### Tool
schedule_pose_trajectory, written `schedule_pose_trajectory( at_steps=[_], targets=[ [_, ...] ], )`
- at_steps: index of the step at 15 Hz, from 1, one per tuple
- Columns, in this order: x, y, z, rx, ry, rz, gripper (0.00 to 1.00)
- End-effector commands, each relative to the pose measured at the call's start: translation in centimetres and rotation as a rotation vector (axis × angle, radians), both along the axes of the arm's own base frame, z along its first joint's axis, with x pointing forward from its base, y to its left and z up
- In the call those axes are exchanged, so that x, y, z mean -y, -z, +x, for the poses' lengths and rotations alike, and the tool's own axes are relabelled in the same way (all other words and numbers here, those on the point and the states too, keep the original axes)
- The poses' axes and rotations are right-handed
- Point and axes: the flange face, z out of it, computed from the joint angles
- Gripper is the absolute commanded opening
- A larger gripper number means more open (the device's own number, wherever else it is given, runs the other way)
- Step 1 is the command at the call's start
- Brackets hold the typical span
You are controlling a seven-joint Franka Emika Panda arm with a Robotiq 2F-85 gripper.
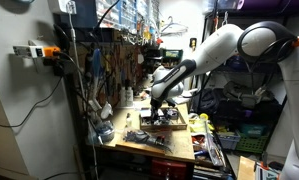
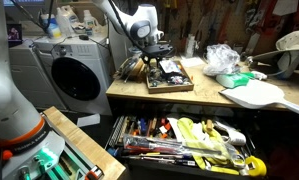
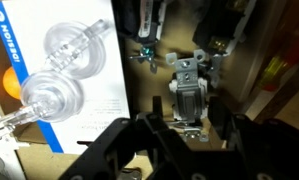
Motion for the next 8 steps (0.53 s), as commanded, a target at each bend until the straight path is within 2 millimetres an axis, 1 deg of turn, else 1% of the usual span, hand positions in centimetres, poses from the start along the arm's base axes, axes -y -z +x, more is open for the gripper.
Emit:
schedule_pose_trajectory(
  at_steps=[1,2,3,4,7,8],
  targets=[
    [0.07,0.81,0.69,0.004,0.004,0.026,0.48],
    [0.02,0.91,0.81,0.0,0.003,0.029,0.46],
    [-0.02,1.01,0.9,-0.003,0.001,0.032,0.48],
    [-0.04,1.14,0.97,-0.008,-0.003,0.031,0.47],
    [-0.02,1.4,1.1,-0.02,-0.01,0.031,0.5],
    [0.0,1.49,1.09,-0.025,-0.017,0.032,0.52]
  ],
)
